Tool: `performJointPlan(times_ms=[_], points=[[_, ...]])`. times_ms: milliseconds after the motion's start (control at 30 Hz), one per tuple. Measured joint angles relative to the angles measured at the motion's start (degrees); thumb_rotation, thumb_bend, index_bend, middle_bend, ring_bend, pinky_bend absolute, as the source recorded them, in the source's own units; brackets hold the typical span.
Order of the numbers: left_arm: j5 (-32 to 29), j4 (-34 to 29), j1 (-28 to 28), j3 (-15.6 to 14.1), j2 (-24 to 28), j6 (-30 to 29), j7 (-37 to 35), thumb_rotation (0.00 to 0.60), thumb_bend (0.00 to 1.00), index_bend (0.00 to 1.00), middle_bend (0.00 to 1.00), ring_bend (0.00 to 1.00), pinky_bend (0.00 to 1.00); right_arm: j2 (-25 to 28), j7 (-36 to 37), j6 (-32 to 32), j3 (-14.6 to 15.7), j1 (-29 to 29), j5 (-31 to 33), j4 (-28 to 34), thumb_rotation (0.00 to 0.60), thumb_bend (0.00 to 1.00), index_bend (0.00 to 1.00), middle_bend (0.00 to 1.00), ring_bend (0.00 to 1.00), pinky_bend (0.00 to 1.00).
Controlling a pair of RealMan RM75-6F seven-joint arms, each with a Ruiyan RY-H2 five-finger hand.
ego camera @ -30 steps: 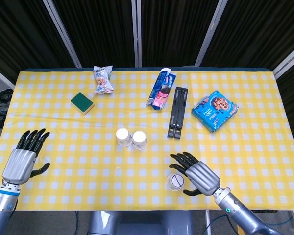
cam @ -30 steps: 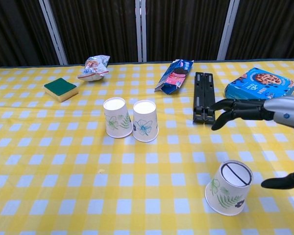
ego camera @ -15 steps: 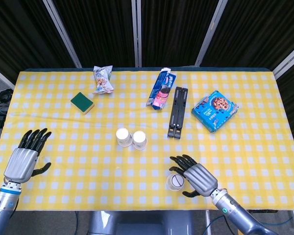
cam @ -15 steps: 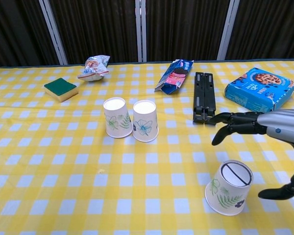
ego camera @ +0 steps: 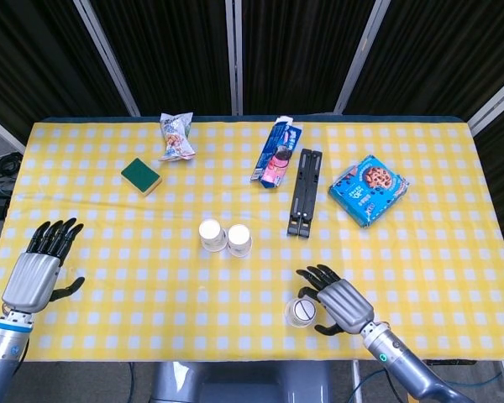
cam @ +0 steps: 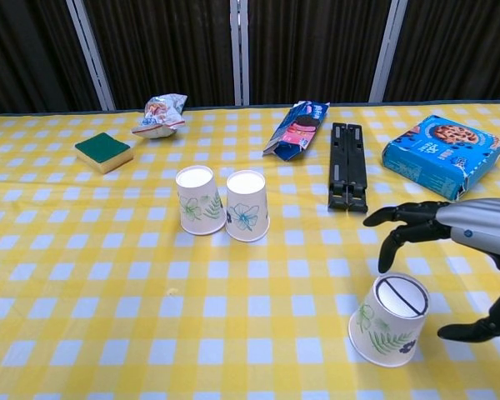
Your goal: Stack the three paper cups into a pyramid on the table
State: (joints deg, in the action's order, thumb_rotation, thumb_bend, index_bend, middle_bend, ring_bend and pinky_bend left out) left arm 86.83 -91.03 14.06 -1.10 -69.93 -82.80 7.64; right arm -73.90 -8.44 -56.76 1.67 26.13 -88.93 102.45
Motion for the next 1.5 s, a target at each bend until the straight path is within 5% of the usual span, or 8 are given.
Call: performJointPlan(times_ms=[733,1133,1500], points=[[-0.68,0.38,-0.29,1.49,0.05,2.34,-0.59,0.600,0.23,0.00,0.00,0.00,0.00,-1.24,-0.20,-2.48,-1.06,0.25,1.28,-1.59,0.600,0.18,0.54,0.16,0.00,0.08],[-0.45,0.17,-0.90,1.88,0.71,1.92,-1.87,0.600,0.22,0.00,0.00,0.00,0.00,2.87,-0.50,-4.93,-9.99,3.14,6.05,2.36,0.600,0.18,0.55,0.16,0.00,0.10],[-0.77,0.87,-0.39,2.01,0.74,4.15,-2.68,0.600,0.23,0.00,0.00,0.00,0.00,2.02,-3.21,-2.29,-17.98,9.79,18.05,4.00,0.600,0.18,0.56,0.17,0.00,0.11]])
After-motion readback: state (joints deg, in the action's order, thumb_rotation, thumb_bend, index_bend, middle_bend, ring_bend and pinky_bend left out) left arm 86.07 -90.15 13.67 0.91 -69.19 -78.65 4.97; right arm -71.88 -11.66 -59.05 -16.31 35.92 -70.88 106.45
